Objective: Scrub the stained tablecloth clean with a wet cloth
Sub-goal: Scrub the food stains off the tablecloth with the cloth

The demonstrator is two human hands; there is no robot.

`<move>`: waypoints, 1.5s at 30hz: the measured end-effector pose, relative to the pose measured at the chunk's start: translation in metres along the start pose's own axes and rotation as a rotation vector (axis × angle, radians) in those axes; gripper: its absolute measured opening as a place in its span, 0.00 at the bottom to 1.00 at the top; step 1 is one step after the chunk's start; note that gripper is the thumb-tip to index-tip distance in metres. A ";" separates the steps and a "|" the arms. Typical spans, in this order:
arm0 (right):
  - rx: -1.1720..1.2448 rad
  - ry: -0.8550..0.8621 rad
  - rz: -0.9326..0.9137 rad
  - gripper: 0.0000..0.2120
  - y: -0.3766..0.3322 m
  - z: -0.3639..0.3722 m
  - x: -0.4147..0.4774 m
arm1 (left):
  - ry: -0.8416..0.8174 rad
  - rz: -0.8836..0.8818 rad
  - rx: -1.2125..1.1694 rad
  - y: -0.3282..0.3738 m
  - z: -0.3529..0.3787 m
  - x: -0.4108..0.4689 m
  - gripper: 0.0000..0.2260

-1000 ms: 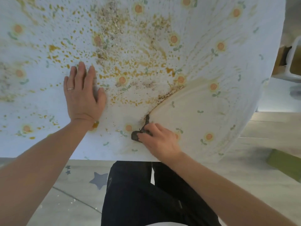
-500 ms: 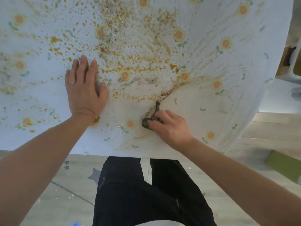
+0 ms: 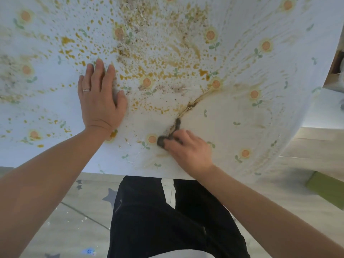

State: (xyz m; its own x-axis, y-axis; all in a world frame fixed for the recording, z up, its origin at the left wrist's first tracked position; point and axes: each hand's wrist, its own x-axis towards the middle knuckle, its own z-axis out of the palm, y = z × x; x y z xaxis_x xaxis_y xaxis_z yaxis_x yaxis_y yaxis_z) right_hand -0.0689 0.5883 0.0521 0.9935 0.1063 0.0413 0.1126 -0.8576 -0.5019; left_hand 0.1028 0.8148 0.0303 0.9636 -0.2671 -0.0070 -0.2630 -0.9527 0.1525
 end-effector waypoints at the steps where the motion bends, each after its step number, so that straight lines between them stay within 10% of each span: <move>1: -0.010 -0.022 -0.050 0.04 0.005 -0.001 -0.004 | 0.001 0.003 0.001 0.000 0.000 0.000 0.27; 10: -0.062 0.339 0.513 0.08 0.080 -0.038 0.067 | -0.010 0.012 0.036 -0.002 0.001 -0.001 0.28; 17: 0.052 -0.009 -0.017 0.04 0.016 -0.005 0.021 | 0.017 0.016 0.022 -0.002 0.001 -0.001 0.28; 25: -0.007 0.252 0.468 0.07 0.065 -0.034 0.061 | -0.007 0.007 0.040 -0.002 0.001 0.000 0.28; 34: 0.067 0.009 -0.085 0.02 0.021 -0.008 0.007 | -0.014 -0.008 0.034 -0.001 0.000 -0.001 0.28; 41: -0.080 0.286 0.511 0.08 0.084 -0.042 0.085 | -0.016 -0.014 0.048 -0.001 -0.001 -0.002 0.28; 45: 0.056 0.225 0.417 0.05 0.027 -0.014 0.061 | -0.008 -0.020 0.020 0.000 -0.001 0.000 0.28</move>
State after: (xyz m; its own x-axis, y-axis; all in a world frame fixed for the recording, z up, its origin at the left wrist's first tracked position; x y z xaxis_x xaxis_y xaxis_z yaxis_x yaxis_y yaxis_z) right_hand -0.0049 0.5643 0.0534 0.9336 -0.3583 0.0093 -0.2917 -0.7746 -0.5612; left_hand 0.1026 0.8146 0.0316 0.9682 -0.2494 -0.0181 -0.2450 -0.9605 0.1323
